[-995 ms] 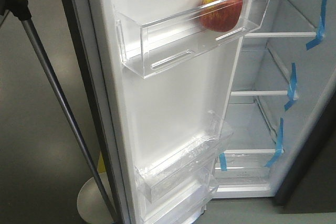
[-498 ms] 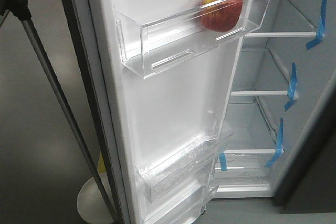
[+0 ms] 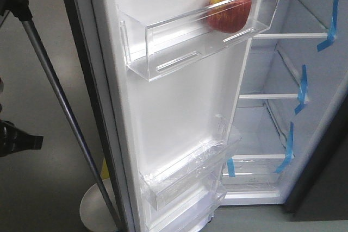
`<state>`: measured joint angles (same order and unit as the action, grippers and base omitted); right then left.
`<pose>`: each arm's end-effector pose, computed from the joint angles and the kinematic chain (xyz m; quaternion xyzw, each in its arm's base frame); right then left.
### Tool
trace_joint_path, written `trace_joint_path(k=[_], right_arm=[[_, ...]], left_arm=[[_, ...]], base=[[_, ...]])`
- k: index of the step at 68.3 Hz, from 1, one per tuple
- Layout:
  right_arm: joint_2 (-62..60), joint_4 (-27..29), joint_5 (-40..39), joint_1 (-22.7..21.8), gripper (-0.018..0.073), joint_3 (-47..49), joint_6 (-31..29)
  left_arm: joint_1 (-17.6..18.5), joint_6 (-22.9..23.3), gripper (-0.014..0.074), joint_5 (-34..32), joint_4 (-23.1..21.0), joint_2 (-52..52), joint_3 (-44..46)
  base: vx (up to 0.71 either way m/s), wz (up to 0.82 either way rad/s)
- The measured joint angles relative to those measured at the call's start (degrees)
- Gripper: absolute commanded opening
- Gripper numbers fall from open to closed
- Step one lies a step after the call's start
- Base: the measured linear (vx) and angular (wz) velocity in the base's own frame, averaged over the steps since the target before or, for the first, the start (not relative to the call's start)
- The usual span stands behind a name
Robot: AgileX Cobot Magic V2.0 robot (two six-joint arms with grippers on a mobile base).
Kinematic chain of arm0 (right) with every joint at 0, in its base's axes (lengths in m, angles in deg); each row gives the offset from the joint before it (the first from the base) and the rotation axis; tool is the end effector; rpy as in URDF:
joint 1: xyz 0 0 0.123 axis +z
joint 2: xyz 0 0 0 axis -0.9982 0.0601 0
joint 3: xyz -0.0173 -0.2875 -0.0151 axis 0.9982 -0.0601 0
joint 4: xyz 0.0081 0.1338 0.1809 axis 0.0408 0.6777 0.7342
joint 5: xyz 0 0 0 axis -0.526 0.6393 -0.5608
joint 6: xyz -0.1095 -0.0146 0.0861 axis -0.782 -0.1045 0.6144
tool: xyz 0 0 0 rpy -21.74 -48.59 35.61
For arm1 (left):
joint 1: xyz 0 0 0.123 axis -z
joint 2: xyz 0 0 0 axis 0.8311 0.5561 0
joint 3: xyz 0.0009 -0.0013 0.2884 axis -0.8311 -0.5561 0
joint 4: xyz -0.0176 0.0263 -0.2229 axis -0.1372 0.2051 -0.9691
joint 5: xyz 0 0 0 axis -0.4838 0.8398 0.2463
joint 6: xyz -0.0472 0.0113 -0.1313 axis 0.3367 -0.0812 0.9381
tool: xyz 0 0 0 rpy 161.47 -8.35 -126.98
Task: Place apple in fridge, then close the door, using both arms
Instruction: 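Raise the left gripper toward the outer edge of the open refrigerator door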
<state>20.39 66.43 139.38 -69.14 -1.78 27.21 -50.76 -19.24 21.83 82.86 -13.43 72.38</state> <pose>0.0077 0.0280 0.2297 -0.1430 0.9076 0.1504 0.3649 0.2354 -0.0273 0.2430 0.0221 0.9503 -0.0403 0.3079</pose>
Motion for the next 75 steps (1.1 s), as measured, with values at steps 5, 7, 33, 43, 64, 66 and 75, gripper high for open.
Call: trace_joint_path(k=[5,7,33,43,64,66,75], right_arm=[[0.0,0.0,0.0,0.0,0.0583,0.0,0.0],[0.0,0.0,0.0,0.0,0.0583,0.0,0.0],[0.0,0.0,0.0,0.0,0.0583,0.0,0.0],[0.0,0.0,0.0,0.0,0.0583,0.0,0.0],[0.0,0.0,0.0,0.0,0.0583,0.0,0.0],[0.0,0.0,0.0,0.0,0.0583,0.0,0.0],[0.0,0.0,0.0,0.0,0.0583,0.0,0.0]], left_arm=[[0.0,0.0,-0.0006,-0.24,0.0,2.85,1.66],[0.0,0.0,-0.0006,-0.24,0.0,4.19,2.71],[0.0,0.0,-0.0006,0.95,-0.49,18.81,19.98],[0.0,0.0,-0.0006,1.07,-2.89,24.62,25.68],[0.0,-1.34,-0.0006,0.91,-7.26,32.82,32.42],[0.0,-2.18,-0.0006,0.84,-8.39,33.1,32.42],[0.05,-7.86,-0.0006,0.84,-15.43,34.01,32.47]], base=[[0.0,0.0],[0.0,0.0],[0.0,0.0],[0.0,0.0],[0.0,0.0],[0.0,0.0],[0.0,0.0]])
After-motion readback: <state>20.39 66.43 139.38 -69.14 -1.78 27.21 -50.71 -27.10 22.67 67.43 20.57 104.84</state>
